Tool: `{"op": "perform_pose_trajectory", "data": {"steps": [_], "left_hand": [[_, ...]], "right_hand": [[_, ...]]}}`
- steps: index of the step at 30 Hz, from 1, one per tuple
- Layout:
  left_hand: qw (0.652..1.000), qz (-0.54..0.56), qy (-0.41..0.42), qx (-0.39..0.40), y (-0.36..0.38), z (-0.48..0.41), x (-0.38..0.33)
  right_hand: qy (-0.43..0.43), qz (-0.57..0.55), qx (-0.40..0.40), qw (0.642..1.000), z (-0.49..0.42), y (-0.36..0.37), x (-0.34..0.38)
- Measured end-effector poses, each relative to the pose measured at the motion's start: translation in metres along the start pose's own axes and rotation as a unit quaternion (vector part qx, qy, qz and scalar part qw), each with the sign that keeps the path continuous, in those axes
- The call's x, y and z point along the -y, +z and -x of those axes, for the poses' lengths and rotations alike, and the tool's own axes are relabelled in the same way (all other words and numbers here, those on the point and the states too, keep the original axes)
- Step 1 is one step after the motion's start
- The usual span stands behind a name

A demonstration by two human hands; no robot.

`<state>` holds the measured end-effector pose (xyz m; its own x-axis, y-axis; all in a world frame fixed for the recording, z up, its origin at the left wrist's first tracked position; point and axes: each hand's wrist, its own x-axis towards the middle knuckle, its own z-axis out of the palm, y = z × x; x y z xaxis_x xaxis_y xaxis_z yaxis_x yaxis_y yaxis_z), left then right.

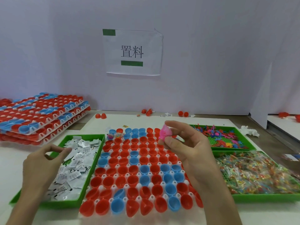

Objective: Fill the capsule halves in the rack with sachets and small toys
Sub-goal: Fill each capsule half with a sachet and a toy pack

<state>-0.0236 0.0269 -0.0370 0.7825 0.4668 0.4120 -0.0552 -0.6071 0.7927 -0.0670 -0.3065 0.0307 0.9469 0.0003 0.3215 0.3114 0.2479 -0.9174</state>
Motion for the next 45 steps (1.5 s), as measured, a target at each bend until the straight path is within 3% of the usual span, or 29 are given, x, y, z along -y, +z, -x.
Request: {"op": "perform_pose_trajectory", "data": {"steps": [4,10,16,22,28,34,45], "left_hand": [[0.998,-0.036,0.038,-0.024,0.001,-0.006,0.003],[0.994,0.008,0.09,0.061,0.004,0.002,-0.039],[0.953,0.229,0.131,0.15,0.011,0.08,-0.135],[0.903,0.415,0.029,0.102,0.035,0.133,-0.17],[0.831,0.533,-0.066,0.144,0.041,0.141,-0.175],[0.845,0.51,-0.049,0.151,0.041,0.143,-0.172],[0.89,0.446,0.015,0.089,0.037,0.148,-0.179]], "right_hand": [[0.002,0.011,-0.012,1.0,0.011,0.003,-0.002],[-0.001,0.021,-0.024,0.999,0.024,0.013,-0.003],[-0.046,0.007,-0.045,0.998,0.033,0.029,0.003],[-0.098,0.043,-0.038,0.994,0.045,0.031,0.013],[-0.112,0.079,-0.043,0.99,0.048,0.031,0.018],[-0.124,0.107,-0.051,0.985,0.05,0.029,0.022],[-0.118,0.145,-0.048,0.981,0.049,0.03,0.016]]}}
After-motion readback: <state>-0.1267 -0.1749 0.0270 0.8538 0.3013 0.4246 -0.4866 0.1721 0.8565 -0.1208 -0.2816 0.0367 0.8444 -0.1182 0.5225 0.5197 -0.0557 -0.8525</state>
